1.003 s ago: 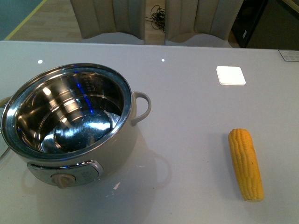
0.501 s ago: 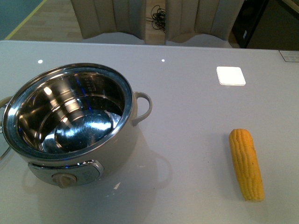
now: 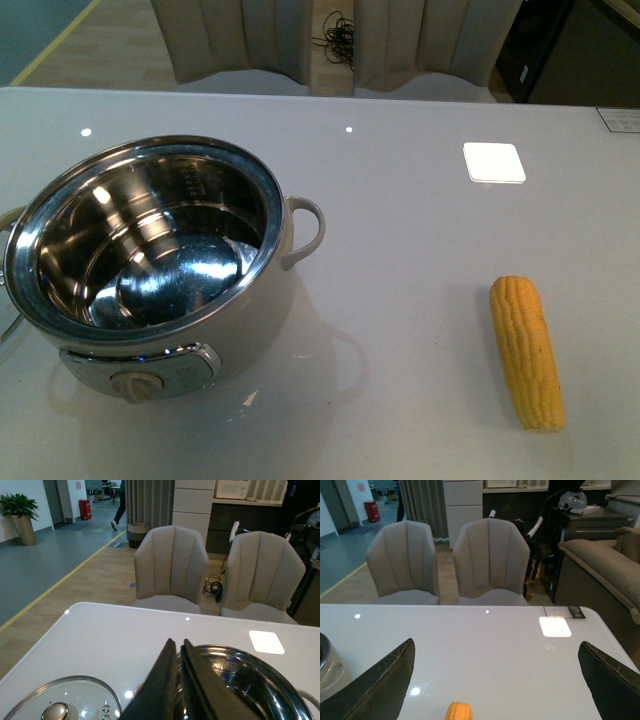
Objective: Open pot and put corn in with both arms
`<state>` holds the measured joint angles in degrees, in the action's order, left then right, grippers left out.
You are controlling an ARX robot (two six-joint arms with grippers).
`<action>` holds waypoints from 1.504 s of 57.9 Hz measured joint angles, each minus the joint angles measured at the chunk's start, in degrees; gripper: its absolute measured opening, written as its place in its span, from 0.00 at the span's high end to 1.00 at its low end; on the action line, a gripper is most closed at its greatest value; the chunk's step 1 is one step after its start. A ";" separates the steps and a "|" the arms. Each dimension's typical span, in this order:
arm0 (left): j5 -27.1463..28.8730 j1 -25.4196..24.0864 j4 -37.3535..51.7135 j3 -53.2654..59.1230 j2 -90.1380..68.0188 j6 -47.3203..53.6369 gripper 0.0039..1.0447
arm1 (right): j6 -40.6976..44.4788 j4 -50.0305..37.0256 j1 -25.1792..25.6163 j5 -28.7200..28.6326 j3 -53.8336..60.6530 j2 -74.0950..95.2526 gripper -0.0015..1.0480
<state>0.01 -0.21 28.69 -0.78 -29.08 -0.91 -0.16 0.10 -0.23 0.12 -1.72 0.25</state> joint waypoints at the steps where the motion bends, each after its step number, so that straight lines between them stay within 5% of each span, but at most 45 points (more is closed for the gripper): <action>1: -0.04 0.00 -0.61 0.00 0.68 0.00 0.97 | 0.00 0.00 0.00 -0.02 0.00 0.00 0.09; 49: 0.00 0.07 -18.56 0.02 18.93 0.26 0.97 | 0.00 0.00 0.00 -0.02 0.00 0.00 0.09; 55: 0.02 0.07 -27.78 0.00 26.58 0.28 0.97 | 0.00 0.00 0.00 0.00 0.00 0.00 0.09; 71: 0.00 0.07 -28.61 0.00 28.72 0.28 0.97 | -0.02 0.00 0.00 -0.02 0.00 0.00 0.09; 87: 0.00 0.07 -28.65 0.00 28.72 0.28 0.42 | 0.00 0.00 0.00 -0.02 0.00 0.00 0.09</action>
<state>0.01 -0.14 0.03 -0.78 -0.36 -0.62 -0.16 0.10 -0.23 0.10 -1.72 0.25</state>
